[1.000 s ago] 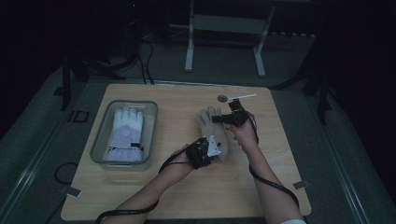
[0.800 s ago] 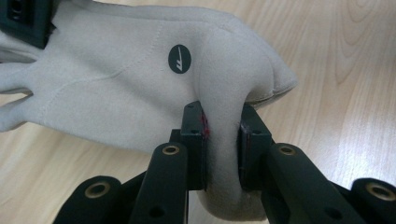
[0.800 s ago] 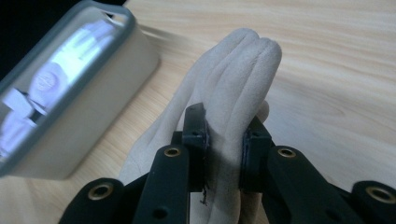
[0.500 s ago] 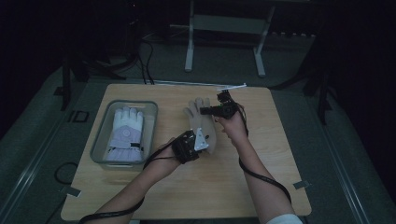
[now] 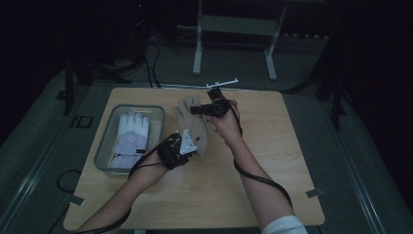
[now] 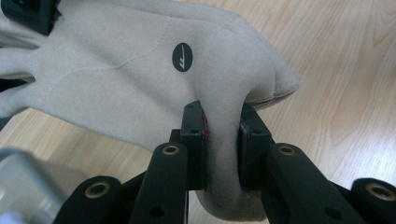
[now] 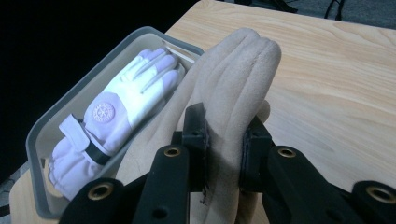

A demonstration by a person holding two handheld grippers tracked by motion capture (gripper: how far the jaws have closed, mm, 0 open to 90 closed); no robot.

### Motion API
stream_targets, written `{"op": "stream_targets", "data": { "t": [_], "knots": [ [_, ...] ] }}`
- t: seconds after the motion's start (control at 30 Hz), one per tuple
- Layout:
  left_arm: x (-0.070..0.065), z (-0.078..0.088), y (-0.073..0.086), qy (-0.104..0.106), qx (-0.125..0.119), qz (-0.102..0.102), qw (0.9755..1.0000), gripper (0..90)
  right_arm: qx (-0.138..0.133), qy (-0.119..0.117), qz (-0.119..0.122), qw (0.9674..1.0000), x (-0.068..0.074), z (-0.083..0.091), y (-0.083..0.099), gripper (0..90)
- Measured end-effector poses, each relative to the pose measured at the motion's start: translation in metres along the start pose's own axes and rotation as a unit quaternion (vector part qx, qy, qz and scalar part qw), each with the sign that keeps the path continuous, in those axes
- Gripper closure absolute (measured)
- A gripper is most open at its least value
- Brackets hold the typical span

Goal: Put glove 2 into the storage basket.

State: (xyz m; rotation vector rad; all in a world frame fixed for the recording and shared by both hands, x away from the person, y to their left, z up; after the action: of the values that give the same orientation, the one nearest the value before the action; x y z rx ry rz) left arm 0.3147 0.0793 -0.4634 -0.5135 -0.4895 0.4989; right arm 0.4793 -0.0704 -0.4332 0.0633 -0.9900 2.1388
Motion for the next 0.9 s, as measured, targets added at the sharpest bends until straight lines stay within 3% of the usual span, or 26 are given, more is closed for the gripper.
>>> {"op": "stream_targets", "data": {
  "t": [0.3,0.33,0.53,0.9],
  "knots": [
    [0.019,0.022,0.027,-0.019,0.002,0.023,0.9996,76.5,0.011,-0.01,0.021,0.9997,0.023,-0.02,-0.021,76.6],
    [0.021,0.026,0.031,-0.021,0.002,0.025,0.9995,76.5,0.013,-0.013,0.029,0.9994,0.031,-0.027,-0.028,76.6],
    [0.034,0.041,0.055,-0.036,0.004,0.05,0.9981,76.6,0.026,-0.018,0.048,0.9983,0.053,-0.049,-0.045,76.6],
    [0.048,0.062,0.099,-0.05,0.025,0.082,0.9951,76.6,0.042,-0.042,0.066,0.9961,0.091,-0.094,-0.061,76.6]
  ]
}}
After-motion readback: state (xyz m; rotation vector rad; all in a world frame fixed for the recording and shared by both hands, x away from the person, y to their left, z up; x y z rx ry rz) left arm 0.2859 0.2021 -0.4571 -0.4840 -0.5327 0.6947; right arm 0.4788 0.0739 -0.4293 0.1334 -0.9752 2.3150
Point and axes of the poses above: each handheld gripper's, and its own axes: z roughly backward along the jaws, y roughly out of its underside, x roughly to its left, the point moved 1 cm from there along -z, roughly forward along the jaws, and after that the axes turned 8 degrees about x, right-handed, at the moved point
